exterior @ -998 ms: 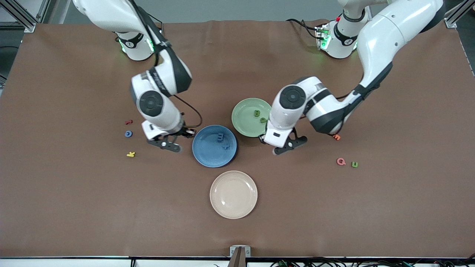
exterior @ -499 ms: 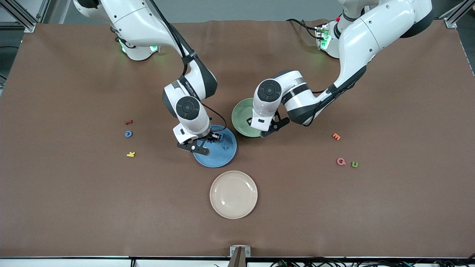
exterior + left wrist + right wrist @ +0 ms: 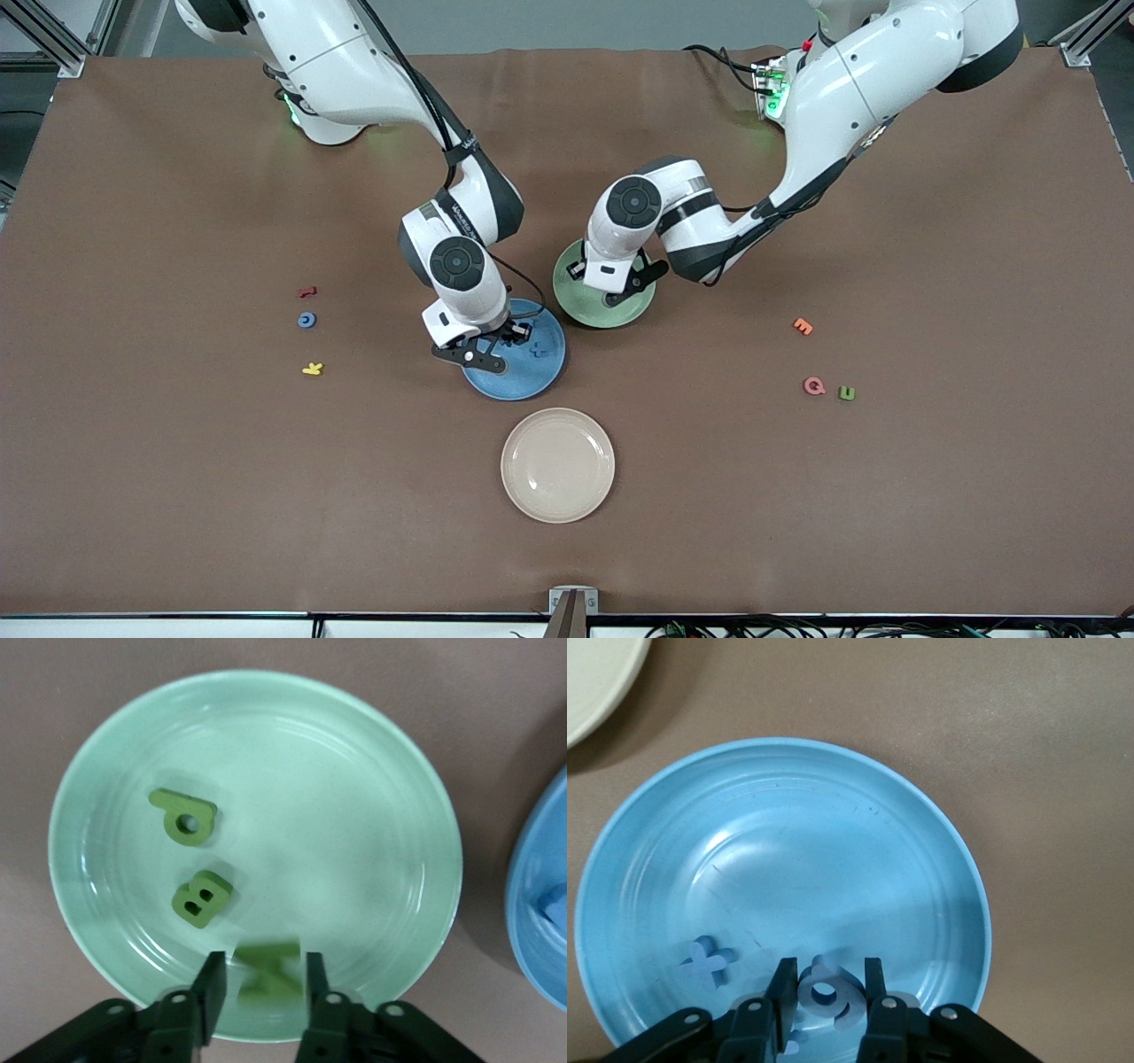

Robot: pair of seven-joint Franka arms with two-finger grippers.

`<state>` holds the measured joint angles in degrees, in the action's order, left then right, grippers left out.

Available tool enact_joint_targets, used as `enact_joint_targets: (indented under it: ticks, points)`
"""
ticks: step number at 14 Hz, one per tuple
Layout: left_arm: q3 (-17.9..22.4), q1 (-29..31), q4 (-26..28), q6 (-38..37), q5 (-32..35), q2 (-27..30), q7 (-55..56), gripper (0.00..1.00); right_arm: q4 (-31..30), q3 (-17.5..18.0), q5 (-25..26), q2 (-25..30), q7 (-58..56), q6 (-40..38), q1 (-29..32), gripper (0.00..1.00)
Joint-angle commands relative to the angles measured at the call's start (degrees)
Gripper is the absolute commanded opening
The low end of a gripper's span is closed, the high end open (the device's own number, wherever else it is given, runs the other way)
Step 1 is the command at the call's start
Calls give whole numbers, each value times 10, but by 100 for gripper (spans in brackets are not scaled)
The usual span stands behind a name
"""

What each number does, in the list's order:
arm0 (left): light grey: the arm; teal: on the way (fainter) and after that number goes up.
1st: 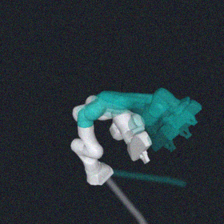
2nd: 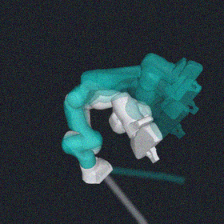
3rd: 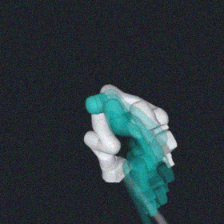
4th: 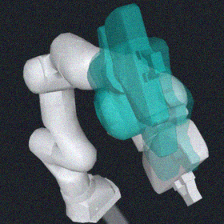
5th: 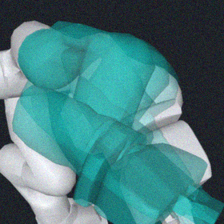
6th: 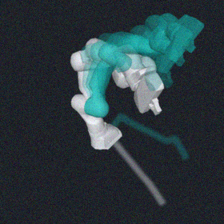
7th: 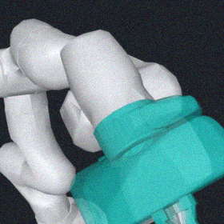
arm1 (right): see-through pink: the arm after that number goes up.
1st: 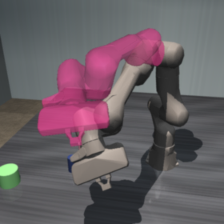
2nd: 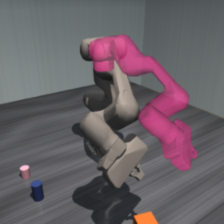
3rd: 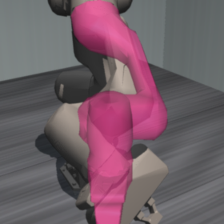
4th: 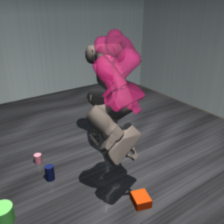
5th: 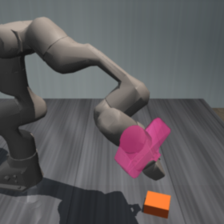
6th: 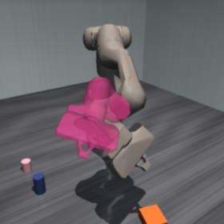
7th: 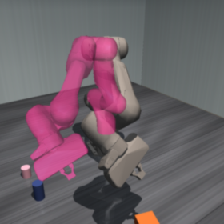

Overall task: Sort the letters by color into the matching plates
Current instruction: 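Place the Z on the green plate while the right gripper places g on blue, then move the left gripper to the green n while the right gripper reaches the blue e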

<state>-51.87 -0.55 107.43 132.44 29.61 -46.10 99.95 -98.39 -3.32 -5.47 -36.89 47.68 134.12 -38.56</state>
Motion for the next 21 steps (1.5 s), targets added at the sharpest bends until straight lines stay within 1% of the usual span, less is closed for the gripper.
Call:
enact_joint_targets:
  ticks: [1,3,4,6,8,10,12,15,18,20,21]
  points:
    - [10,2,-5,6,-3,9,21,100,-3,0,-2,7,-1,-5,7,100]
    - [10,17,-17,-4,1,28,10,100,-2,-4,-1,22,-6,-48,13,100]
    - [10,33,-34,-20,2,34,-4,100,-4,-4,0,43,-20,-74,24,100]
    - [9,61,-70,-67,2,37,-55,100,-4,-4,0,79,-79,-141,58,100]
    - [9,105,-84,-96,2,46,-126,100,-15,-5,0,115,-145,-188,94,100]
    - [10,156,-81,-97,14,51,-194,100,-48,-5,0,146,-222,-196,136,100]
    - [10,207,-76,-100,50,51,-258,100,-75,-5,5,163,-296,-195,172,100]
    - [12,262,-76,-99,78,44,-366,100,-129,-6,7,176,-419,-172,216,100]
    - [16,319,-66,-99,87,44,-506,100,-227,-6,18,201,-513,-75,252,100]
    - [17,358,-63,-93,88,38,-600,100,-281,-6,24,209,-557,-4,280,100]
    - [18,375,-62,-85,88,31,-643,99,-296,-6,24,209,-577,21,292,100]
